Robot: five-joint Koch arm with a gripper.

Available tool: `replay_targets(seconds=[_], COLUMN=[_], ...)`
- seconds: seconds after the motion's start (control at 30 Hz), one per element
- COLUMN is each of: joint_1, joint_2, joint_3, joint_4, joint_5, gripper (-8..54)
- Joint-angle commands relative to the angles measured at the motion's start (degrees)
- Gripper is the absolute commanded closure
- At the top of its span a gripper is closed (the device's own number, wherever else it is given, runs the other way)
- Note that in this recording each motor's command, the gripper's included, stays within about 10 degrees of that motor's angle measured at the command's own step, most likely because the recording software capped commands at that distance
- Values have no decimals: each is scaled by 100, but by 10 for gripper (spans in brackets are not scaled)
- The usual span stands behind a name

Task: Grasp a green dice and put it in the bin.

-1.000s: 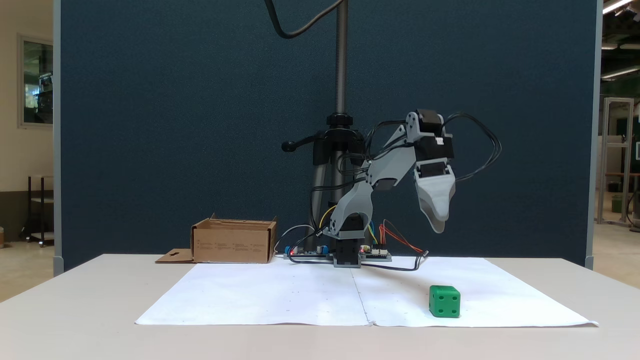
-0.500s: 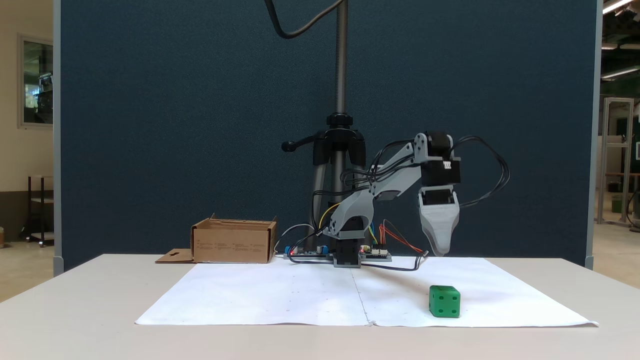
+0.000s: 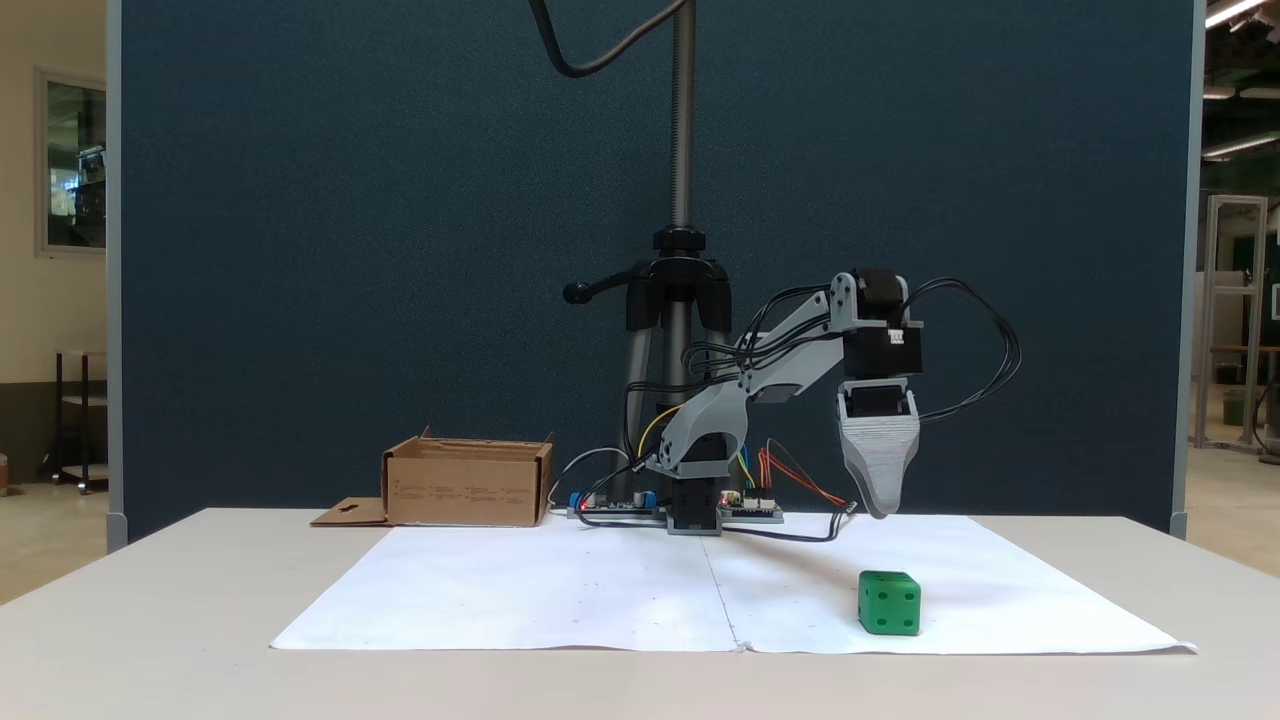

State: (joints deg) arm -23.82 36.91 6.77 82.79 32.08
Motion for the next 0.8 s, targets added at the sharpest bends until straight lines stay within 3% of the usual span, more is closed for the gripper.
replay_targets(seconds=[0.0,0.77], joint_1=[-53,-141], joint_2=[105,-633], joint_3=[-272,-264], joint_4=[1000,1000], joint_5=[448,448], gripper=[18,20])
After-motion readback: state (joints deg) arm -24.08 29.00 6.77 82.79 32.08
